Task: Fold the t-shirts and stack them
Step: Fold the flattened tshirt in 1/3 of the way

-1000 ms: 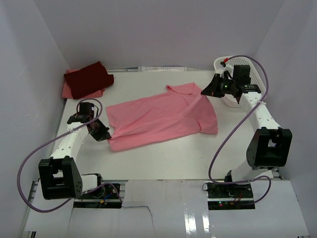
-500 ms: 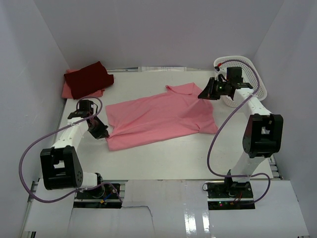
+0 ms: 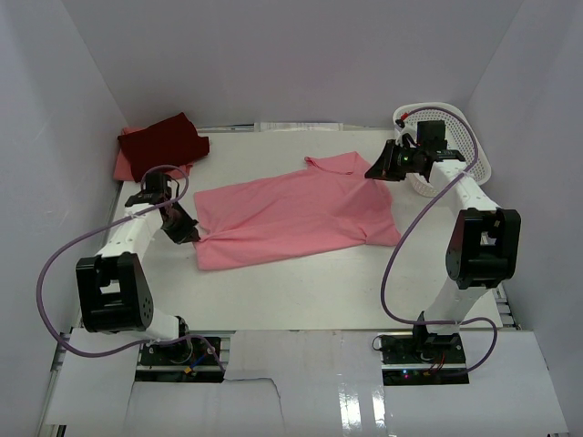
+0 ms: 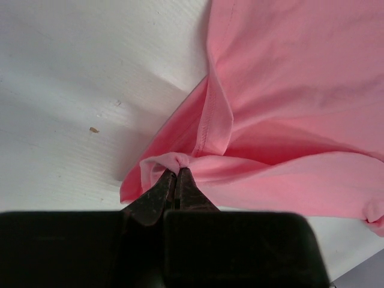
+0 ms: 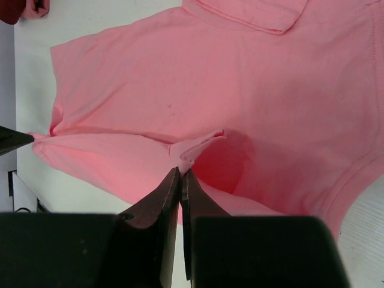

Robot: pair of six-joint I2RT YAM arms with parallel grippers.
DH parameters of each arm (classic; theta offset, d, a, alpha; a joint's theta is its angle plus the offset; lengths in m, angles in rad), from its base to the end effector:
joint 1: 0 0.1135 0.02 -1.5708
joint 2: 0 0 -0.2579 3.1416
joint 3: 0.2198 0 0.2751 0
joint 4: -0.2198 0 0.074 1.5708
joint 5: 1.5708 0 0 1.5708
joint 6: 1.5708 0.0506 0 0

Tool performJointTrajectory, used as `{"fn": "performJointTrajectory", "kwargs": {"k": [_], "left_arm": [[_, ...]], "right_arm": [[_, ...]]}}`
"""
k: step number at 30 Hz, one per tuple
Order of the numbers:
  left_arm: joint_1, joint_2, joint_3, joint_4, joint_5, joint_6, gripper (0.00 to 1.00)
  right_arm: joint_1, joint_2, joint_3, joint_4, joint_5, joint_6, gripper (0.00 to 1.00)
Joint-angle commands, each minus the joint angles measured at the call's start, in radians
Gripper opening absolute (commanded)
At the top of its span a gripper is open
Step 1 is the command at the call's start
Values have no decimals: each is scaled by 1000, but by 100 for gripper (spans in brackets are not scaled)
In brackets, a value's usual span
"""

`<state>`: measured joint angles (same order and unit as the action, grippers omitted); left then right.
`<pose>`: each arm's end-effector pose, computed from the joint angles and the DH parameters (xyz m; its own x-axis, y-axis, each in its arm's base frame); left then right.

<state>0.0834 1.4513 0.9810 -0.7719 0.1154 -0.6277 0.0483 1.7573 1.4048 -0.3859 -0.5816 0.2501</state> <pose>0.2953 0.0188 0.1838 -0.7366 -0.6470 -0.1972 -0.5909 0.7574 -0.2777 0.4247 0.0484 0.2523 -0.7618 0.1702 -0.6250 -0.2659 0.7977 0.5413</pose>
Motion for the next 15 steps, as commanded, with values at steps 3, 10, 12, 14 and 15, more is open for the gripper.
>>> {"fn": "performJointTrajectory", "kwargs": {"k": [3,10,12,14,15], "left_arm": [[7,14,24,36,-23,19,0],[16,43,18,60,-48,26,98],[16,12,45,59,-56,29,98],[15,-35,54,65,-24,34,98],[4,-48,54,69,-2,42,98]], "right_arm": [[2,19,43,44,12,-9,13],[5,62,142,-39,86,-43,79],[21,-13,85,-65,177,-63,84],[36,-59,33,-93,232,-72,84],[39,-83,-36,-106,252,-77,84]]}}
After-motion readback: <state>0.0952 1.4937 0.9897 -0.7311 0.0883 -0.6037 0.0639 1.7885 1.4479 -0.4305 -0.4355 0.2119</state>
